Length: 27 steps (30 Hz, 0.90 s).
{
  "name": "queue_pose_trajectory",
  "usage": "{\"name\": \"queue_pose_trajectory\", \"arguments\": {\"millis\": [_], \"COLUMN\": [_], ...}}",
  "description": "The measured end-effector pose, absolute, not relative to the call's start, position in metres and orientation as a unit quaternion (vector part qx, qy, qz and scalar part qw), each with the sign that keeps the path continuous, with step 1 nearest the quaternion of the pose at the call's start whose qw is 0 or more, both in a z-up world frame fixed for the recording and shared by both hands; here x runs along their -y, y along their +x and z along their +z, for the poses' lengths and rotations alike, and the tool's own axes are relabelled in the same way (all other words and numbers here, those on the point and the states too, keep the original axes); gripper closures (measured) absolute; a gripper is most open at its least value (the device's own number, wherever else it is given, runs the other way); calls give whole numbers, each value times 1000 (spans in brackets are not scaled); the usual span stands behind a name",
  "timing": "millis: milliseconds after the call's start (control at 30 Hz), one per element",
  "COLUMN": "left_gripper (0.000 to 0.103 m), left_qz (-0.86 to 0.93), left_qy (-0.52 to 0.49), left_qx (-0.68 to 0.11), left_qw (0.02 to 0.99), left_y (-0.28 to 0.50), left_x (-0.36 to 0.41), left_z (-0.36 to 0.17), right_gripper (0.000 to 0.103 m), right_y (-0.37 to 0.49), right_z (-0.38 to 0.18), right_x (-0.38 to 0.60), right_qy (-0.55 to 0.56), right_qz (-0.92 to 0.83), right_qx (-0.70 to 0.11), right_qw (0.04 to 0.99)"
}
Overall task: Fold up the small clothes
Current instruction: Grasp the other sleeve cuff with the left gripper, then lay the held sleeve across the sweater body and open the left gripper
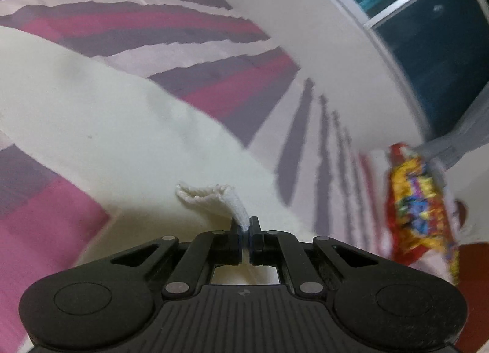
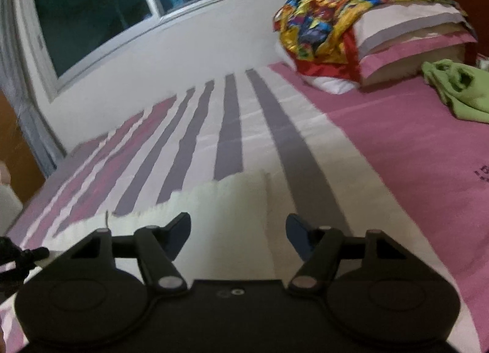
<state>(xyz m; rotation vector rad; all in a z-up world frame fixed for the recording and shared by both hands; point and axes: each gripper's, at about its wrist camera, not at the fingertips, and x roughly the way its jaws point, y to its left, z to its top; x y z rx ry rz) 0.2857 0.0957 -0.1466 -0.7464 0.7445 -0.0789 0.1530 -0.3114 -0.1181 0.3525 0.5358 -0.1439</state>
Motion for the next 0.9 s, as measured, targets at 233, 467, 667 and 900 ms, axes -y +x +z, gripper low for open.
{"name": "queue_pose_trajectory", "arguments": {"millis": [233, 467, 667, 900], "left_gripper": [99, 99, 99, 99], "left_qz": [-8, -9, 10, 57], "left_qy": [-324, -309, -309, -316], "left_qx": [-380, -390, -414, -419], "left_qw": [866, 867, 856, 850], "left_y": [289, 253, 226, 207], "left_x": [-99, -110, -132, -185], "left_z": [-167, -156, -154, -143], "right_gripper": [47, 46, 36, 40], "right_y": [178, 186, 193, 172], "right_z": [-135, -148, -156, -133], "right_x": [280, 277, 255, 233], "right_qy": [159, 161, 110, 141], "right_qz": [-12, -6, -7, 30], "right_qx": [-315, -361, -388, -352], "right_qw": [936, 919, 915, 925]}}
